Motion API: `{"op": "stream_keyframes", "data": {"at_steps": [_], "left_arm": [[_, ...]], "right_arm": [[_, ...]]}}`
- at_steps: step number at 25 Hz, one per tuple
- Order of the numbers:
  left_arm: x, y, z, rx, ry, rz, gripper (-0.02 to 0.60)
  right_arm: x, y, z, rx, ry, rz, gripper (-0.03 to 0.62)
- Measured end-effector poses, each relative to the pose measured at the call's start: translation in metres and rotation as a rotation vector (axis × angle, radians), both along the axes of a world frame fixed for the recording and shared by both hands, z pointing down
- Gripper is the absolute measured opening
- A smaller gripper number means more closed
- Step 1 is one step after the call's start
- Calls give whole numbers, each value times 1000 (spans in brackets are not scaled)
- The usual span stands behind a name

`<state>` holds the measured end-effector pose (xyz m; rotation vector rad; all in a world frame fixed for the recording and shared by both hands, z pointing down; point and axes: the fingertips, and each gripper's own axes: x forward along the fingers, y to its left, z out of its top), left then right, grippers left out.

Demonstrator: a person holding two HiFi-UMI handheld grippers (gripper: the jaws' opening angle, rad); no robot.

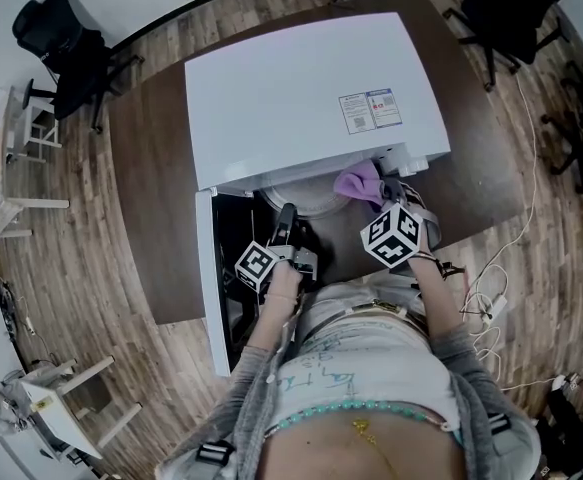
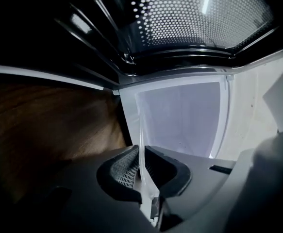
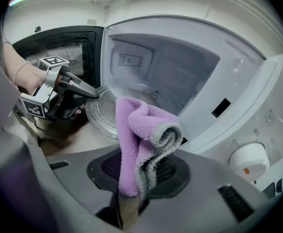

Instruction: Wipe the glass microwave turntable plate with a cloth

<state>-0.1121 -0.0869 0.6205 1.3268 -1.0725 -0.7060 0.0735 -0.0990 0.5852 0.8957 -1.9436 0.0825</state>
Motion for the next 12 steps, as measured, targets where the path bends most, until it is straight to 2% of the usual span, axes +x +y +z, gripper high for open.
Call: {"op": "stream_keyframes", "data": {"at_steps": [12], "left_arm": [[4, -38, -1, 21, -3, 8, 40]], "right_arm": [[6, 8, 8, -20, -9, 27, 112]]}}
